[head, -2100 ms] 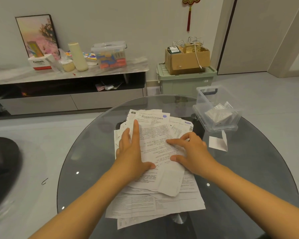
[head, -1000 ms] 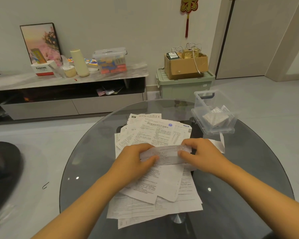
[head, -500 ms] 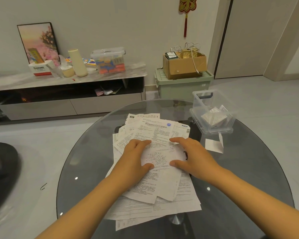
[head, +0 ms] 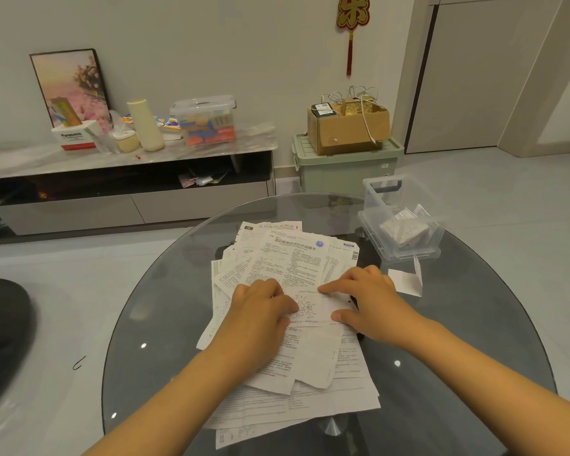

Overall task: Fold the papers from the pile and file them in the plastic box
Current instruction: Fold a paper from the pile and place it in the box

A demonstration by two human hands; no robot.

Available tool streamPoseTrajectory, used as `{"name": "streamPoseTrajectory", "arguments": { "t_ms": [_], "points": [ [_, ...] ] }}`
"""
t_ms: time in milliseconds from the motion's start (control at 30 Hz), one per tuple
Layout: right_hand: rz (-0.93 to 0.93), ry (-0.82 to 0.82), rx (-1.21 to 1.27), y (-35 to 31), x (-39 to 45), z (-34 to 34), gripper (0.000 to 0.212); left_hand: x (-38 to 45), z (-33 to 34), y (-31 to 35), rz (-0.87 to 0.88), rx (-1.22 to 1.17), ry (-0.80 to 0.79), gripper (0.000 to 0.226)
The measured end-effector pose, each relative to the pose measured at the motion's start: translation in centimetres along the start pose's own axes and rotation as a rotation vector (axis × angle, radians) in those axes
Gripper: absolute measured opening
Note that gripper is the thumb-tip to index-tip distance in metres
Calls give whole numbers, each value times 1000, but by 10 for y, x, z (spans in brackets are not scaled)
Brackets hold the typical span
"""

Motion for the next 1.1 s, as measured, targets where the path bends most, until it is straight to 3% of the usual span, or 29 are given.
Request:
{"name": "streamPoseTrajectory", "arguments": {
  "t_ms": [167,367,567,734,934,1101],
  "points": [
    [25,-27,38,3,-4,-3,41,-2,-1,4,-2,48,-16,36],
    [65,-117,290,0,-11,-1,16,-4,6,3,-29,105,-104,49],
    [110,-169,491,-3,-14,-1,17,-5,23,0,-21,85,-236,86],
    [193,-186,775,-2,-18,-2,17,-7,26,-3,-14,77,-277,82],
    [263,-154,899,5,-19,-3,15,-9,27,4,26,20,-320,80],
    [223,-139,935,2,-19,-7,24,-7,18,8,67,-101,-249,42]
  ]
}}
Point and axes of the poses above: each hand's wrist, its own x-axis towards the middle knuckle, its own z-axis out of the palm, y = z × x, the point moved 9 cm from there along x, towards the middle knuckle, and after that the axes turned 1 degree about -y, right-handed, at the moved point
